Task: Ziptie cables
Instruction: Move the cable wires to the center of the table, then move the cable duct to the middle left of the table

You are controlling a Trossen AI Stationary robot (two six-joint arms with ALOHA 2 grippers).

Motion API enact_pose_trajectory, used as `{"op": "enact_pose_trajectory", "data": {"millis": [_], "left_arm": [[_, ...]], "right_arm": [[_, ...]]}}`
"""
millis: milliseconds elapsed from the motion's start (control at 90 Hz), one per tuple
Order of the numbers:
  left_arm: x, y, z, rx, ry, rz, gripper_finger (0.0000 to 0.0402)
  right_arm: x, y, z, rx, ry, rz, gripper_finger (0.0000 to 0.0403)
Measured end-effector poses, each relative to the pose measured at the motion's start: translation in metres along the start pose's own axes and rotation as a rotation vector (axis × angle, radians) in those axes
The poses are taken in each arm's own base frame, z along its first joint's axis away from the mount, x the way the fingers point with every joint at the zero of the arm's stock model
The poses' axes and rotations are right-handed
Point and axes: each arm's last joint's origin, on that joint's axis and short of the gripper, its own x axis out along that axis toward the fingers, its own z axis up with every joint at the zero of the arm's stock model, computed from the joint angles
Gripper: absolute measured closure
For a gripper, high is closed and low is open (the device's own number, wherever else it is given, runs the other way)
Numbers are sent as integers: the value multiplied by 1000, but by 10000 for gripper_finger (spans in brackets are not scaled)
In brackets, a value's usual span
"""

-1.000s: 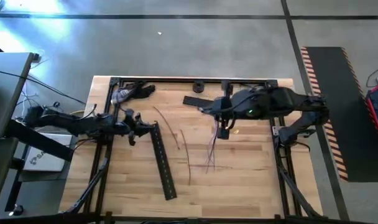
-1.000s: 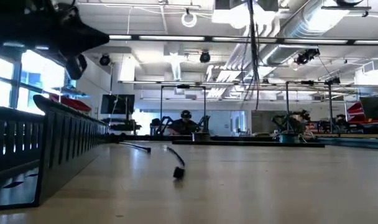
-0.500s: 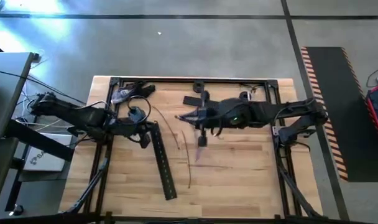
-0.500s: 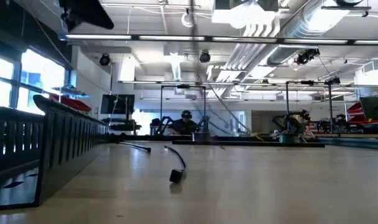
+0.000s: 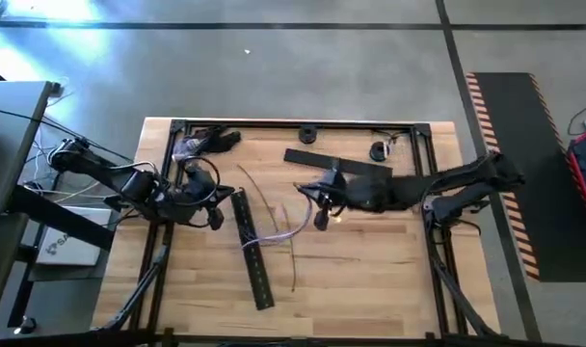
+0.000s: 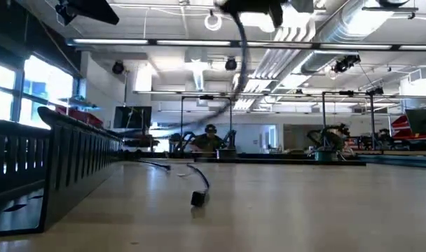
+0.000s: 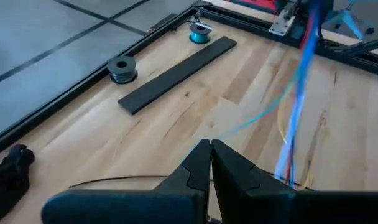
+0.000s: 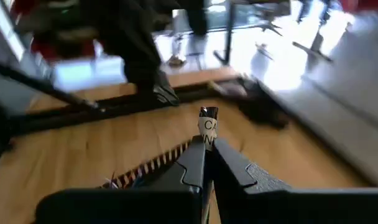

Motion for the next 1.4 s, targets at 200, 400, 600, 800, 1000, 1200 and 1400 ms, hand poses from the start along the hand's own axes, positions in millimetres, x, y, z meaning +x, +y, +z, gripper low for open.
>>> {"op": "enact_pose_trajectory", "data": {"millis": [200,400,600,800,1000,1200,1400], "left_arm": [[8,-9,-5,7,3,38,402],[15,-15,-9,5,5,66,402],[18,-17,-10,-14,5,79,402],[18,-18,-10,-50,18,65,402],[17,-20,-13,-127,113,-23,402],[21,-29,-22,-267,298,-122,402],[43,-50,-45,-286,500,-99,402]], "right_arm": [[-34,-20,-90,144,-98,-133,403],[-66,-28,-134,189,-108,-219,403],[-85,-36,-160,191,-52,-187,403],[-85,-38,-164,127,-12,-206,349],[-85,-32,-153,-39,93,-181,233],[-92,-17,-103,-189,184,-216,178],[-101,2,-35,-357,226,-240,174]]}}
